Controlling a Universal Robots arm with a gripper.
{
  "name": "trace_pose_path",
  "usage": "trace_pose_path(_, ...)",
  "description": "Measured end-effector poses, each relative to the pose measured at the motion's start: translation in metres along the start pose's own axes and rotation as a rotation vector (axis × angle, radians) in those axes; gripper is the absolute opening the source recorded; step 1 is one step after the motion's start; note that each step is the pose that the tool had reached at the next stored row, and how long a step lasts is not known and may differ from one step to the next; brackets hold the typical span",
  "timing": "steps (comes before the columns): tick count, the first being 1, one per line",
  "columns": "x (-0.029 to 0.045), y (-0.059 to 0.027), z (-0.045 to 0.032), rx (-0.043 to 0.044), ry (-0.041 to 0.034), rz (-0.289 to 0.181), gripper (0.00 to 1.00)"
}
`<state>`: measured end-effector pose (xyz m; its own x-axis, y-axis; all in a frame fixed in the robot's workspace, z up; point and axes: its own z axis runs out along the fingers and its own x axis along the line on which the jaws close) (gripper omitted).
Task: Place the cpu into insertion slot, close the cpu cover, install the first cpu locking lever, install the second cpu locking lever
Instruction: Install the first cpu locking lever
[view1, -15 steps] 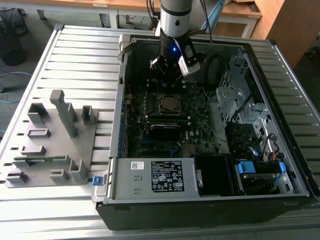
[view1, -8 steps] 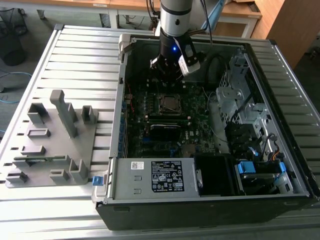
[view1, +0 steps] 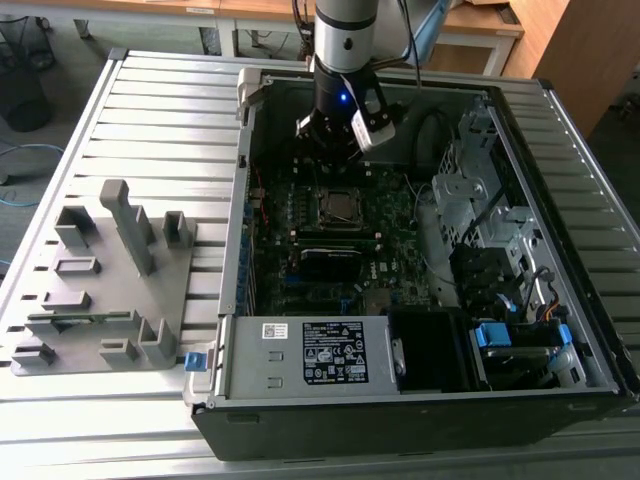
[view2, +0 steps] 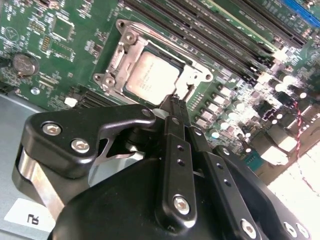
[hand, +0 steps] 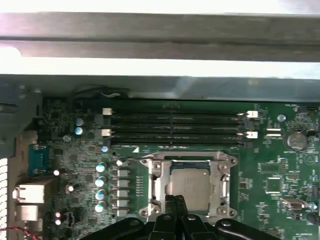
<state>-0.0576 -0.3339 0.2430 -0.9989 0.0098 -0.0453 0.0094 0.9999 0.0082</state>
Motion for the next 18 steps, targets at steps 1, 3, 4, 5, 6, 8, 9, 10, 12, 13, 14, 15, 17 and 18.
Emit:
trace_pose_path(1, 0.0028, 0.0, 0.0002, -0.0001, -0.0027, 0.0, 0.1)
trace_pose_path(3, 0.0087, 0.0, 0.0005, -0.0001, -0.0077, 0.0, 0.1)
trace_pose_path(4, 0.0119, 0.0, 0.0007, -0.0001, -0.0103, 0.0, 0.1)
trace_pose_path(5, 0.0149, 0.0, 0.0009, -0.0001, -0.0126, 0.0, 0.1)
trace_pose_path(6, 0.0182, 0.0, 0.0011, -0.0001, -0.0152, 0.0, 0.1)
trace_pose_path(8, 0.0244, -0.0001, 0.0016, -0.0003, -0.0199, 0.0, 0.1)
trace_pose_path(9, 0.0268, -0.0001, 0.0017, -0.0002, -0.0215, 0.0, 0.1)
trace_pose_path(10, 0.0289, -0.0001, 0.0018, -0.0004, -0.0228, 0.0, 0.1)
trace_pose_path(12, 0.0324, -0.0001, 0.0018, -0.0004, -0.0247, 0.0, 0.1)
trace_pose_path(13, 0.0329, 0.0, 0.0019, -0.0004, -0.0249, 0.0, 0.1)
trace_pose_path(14, 0.0329, 0.0, 0.0019, -0.0004, -0.025, 0.0, 0.1)
trace_pose_path(15, 0.0329, 0.0, 0.0019, -0.0004, -0.025, 0.0, 0.1)
trace_pose_path(17, 0.0341, -0.0001, 0.0018, -0.0003, -0.025, 0.0, 0.1)
trace_pose_path(18, 0.0341, -0.0001, 0.0018, -0.0003, -0.025, 0.0, 0.1)
